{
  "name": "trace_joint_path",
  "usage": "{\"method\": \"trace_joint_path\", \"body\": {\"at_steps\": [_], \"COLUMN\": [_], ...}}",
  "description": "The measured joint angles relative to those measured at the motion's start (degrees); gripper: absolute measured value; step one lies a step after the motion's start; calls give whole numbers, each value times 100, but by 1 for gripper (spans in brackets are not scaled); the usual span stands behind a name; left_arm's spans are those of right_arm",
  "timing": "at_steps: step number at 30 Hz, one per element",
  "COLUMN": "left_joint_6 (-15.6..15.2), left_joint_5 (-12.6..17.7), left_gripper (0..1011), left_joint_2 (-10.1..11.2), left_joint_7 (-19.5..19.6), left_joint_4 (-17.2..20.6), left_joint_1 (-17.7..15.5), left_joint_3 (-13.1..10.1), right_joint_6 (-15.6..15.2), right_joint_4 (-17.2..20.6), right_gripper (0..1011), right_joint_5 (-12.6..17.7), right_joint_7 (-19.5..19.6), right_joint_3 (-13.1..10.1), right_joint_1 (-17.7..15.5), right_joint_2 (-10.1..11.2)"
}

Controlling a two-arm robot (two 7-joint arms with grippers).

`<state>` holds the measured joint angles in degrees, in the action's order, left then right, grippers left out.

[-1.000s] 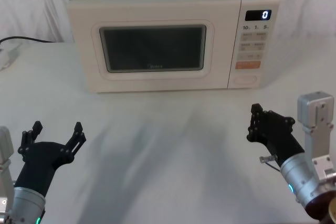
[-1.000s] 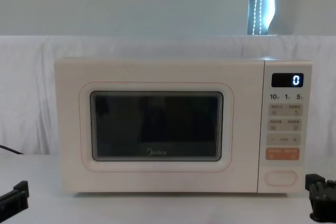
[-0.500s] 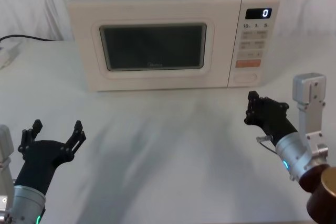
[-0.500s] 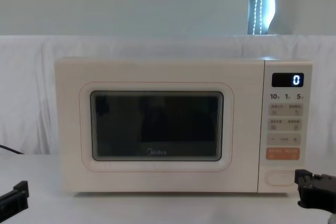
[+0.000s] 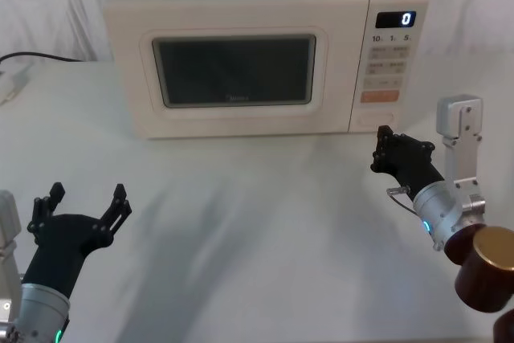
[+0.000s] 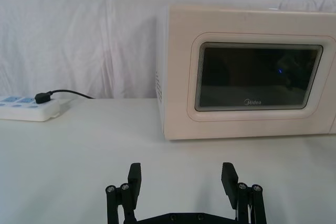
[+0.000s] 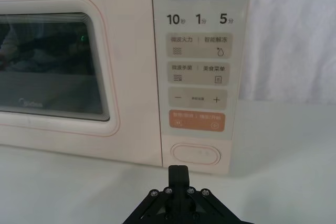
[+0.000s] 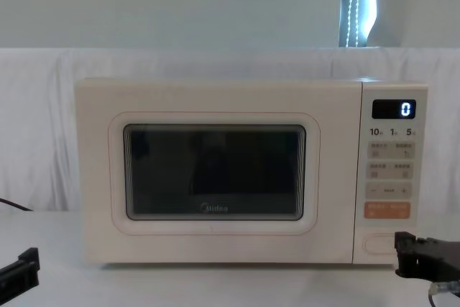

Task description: Press the button to open the microwave door with one hand; close the microwave door with the other hand.

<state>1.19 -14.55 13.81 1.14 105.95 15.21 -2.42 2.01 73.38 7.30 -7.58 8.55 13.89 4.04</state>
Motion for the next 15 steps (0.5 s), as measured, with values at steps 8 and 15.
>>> {"method": "trace_joint_path", "body": {"at_steps": [8, 15], "left_joint_6": [0, 0], "left_joint_5": [0, 0], "left_gripper": [1001, 1001], "left_joint_2": [0, 0], "left_joint_7": [0, 0], "left_joint_4": [0, 0], "left_joint_1": [0, 0], "left_joint_3": [0, 0], "right_joint_6": [167, 182], "right_joint_4": [-541, -929], "right_gripper": [0, 0], "right_joint_5": [-6, -26], "right_joint_7": [-49, -91], "right_joint_3": [-20, -23], "right_joint_1": [336, 584], "right_joint_2": [-52, -70]}}
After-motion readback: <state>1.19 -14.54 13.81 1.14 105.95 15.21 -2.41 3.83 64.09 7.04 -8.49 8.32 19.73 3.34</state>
